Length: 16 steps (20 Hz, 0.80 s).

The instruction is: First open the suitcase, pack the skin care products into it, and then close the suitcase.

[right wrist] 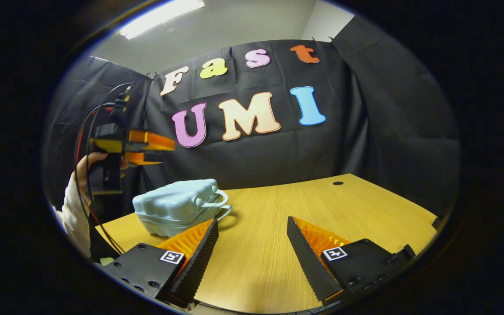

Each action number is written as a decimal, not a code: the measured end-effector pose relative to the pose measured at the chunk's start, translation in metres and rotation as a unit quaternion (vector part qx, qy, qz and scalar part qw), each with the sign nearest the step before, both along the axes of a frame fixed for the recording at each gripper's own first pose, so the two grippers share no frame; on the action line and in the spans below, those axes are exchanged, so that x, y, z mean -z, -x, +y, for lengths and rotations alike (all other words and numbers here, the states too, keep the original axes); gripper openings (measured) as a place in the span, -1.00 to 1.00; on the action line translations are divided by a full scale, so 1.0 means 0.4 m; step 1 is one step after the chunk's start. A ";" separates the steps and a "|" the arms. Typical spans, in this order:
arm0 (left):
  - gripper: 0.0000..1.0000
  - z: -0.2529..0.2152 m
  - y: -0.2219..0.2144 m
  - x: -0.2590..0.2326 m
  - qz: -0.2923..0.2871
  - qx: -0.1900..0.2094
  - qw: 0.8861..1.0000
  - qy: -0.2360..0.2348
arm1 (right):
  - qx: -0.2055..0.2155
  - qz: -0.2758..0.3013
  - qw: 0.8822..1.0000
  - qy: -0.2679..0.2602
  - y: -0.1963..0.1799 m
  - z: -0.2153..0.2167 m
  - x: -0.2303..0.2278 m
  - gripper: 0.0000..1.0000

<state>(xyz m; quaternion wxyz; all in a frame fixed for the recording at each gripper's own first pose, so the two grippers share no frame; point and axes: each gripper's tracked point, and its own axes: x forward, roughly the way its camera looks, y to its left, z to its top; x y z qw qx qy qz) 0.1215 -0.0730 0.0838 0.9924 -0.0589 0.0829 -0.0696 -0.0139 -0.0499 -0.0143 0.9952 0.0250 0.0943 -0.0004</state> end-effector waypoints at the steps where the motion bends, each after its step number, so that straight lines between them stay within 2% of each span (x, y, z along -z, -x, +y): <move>1: 0.90 0.028 0.030 0.026 -0.009 -0.016 1.000 -0.014 | 0.001 -0.006 1.000 0.000 -0.017 0.012 -0.003 0.97; 6: 0.92 0.131 0.130 0.139 -0.039 -0.084 0.995 -0.024 | -0.005 -0.065 0.998 -0.007 -0.090 0.094 -0.027 0.97; 10: 0.91 0.224 0.161 0.185 -0.101 -0.141 0.982 -0.082 | 0.020 -0.121 0.992 0.035 -0.135 0.103 -0.017 0.97; 13: 0.91 0.248 0.170 0.201 -0.129 -0.158 0.977 -0.068 | 0.022 -0.130 0.991 0.037 -0.158 0.119 0.014 0.97; 16: 0.91 0.271 0.172 0.237 -0.129 -0.171 0.975 -0.059 | 0.027 -0.135 0.990 0.021 -0.165 0.113 0.035 0.97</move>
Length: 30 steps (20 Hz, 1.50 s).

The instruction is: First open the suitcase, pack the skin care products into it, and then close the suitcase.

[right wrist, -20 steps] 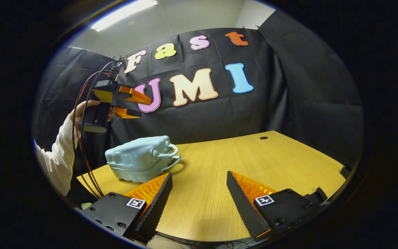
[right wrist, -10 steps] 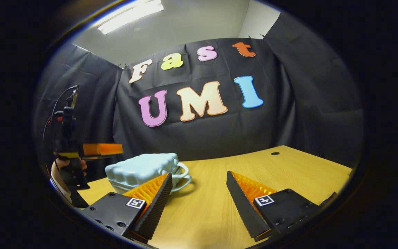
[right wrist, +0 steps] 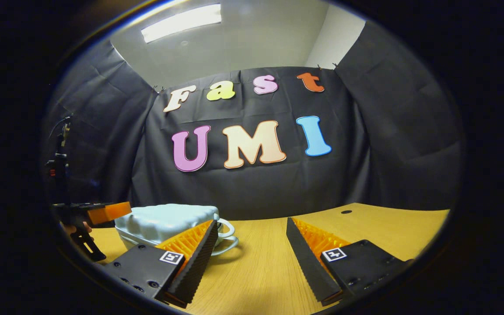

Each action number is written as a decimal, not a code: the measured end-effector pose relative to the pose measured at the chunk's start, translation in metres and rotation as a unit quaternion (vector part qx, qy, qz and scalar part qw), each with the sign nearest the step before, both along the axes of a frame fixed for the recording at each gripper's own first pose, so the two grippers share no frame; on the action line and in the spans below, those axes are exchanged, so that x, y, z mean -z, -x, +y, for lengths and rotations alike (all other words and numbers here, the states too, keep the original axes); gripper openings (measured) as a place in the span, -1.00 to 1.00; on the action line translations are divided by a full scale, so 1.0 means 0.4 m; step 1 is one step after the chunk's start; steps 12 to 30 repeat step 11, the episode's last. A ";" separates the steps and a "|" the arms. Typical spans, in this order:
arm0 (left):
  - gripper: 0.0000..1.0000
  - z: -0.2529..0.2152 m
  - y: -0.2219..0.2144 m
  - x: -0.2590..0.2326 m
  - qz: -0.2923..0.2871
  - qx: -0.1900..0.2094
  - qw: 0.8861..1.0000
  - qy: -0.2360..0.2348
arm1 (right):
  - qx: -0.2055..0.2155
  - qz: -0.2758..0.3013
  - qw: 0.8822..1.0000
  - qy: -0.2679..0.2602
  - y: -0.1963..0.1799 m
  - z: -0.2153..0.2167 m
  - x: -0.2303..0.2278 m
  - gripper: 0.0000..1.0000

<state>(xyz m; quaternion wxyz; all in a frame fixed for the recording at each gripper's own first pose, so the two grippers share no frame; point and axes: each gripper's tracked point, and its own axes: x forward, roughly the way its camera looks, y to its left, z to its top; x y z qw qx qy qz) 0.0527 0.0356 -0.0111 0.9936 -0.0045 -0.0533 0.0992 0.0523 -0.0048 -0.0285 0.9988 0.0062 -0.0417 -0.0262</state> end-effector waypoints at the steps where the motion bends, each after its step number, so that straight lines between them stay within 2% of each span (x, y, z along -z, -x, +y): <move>1: 0.90 0.006 0.002 0.004 0.002 -0.003 1.000 -0.004 | 0.003 0.002 1.000 -0.005 -0.004 -0.005 0.013 0.97; 6: 0.91 -0.007 0.016 -0.014 -0.020 -0.006 0.999 -0.029 | 0.014 0.002 1.000 -0.014 -0.007 -0.018 0.018 0.97; 11: 0.91 -0.016 0.020 -0.002 -0.030 -0.009 0.999 -0.026 | 0.009 0.004 1.000 0.022 -0.008 0.010 0.024 0.96; 30: 0.91 -0.016 0.020 -0.002 -0.030 -0.009 0.999 -0.026 | 0.009 0.004 1.000 0.022 -0.008 0.010 0.024 0.96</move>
